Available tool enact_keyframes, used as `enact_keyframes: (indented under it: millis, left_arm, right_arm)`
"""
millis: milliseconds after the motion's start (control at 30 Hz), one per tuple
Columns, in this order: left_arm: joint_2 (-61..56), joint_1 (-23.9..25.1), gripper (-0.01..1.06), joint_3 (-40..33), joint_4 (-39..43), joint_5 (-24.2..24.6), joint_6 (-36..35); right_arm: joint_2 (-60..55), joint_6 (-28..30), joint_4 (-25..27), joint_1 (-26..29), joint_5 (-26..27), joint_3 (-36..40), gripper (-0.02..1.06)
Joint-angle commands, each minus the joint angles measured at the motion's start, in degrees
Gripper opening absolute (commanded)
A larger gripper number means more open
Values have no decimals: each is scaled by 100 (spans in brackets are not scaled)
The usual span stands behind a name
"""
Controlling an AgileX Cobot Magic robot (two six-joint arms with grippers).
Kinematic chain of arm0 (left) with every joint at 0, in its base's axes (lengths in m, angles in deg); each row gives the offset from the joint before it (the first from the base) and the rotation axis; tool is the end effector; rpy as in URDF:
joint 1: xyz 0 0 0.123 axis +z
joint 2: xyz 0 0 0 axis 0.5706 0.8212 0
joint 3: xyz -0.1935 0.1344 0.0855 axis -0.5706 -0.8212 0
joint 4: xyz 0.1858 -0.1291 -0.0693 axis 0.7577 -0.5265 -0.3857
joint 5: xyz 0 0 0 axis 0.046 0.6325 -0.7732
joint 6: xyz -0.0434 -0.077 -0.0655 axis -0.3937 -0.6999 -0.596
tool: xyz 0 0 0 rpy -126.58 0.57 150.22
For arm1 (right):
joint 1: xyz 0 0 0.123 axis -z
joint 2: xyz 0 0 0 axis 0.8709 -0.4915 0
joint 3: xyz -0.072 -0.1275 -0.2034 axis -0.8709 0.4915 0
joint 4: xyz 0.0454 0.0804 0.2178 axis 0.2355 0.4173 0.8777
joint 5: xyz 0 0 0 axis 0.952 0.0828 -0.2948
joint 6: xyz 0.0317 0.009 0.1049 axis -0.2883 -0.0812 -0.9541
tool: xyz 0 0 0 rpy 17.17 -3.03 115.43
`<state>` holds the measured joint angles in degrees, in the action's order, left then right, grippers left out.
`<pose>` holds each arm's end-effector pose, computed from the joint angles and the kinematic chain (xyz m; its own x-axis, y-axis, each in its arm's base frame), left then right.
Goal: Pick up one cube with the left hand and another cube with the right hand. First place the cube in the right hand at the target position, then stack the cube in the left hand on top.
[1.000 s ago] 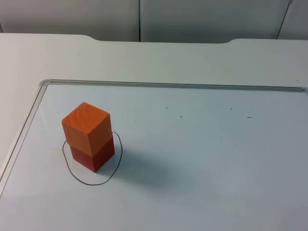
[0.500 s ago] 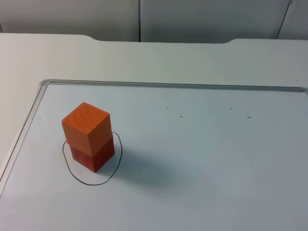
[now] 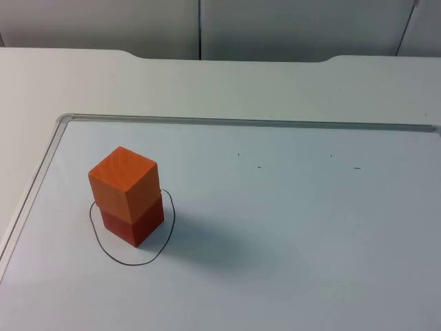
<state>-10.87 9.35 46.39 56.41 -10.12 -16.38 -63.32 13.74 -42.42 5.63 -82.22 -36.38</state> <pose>0.0270 -0.0139 0.2639 -0.4236 0.1968 -0.8842 0.4343 0.9007 -0.0075 0.0238 0.0208 0.2639 -0.3285 -0.3284 -0.8856 -0.7577 0.6514 0.0395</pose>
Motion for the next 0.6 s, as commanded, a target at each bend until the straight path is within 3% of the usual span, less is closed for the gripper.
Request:
enact_keyframes:
  millis: [0,200,367,567]
  left_arm:
    - [-22,10,105,-37,-34,-66,0]
    - [-22,10,105,-37,-34,-66,0]
    - [-22,10,105,-37,-34,-66,0]
    - [-22,10,105,-37,-34,-66,0]
  right_arm:
    - [21,179,87,-16,23,29,86]
    - [21,565,306,-16,23,52,87]
    - [21,565,306,-16,23,52,104]
    - [21,576,306,-16,23,52,105]
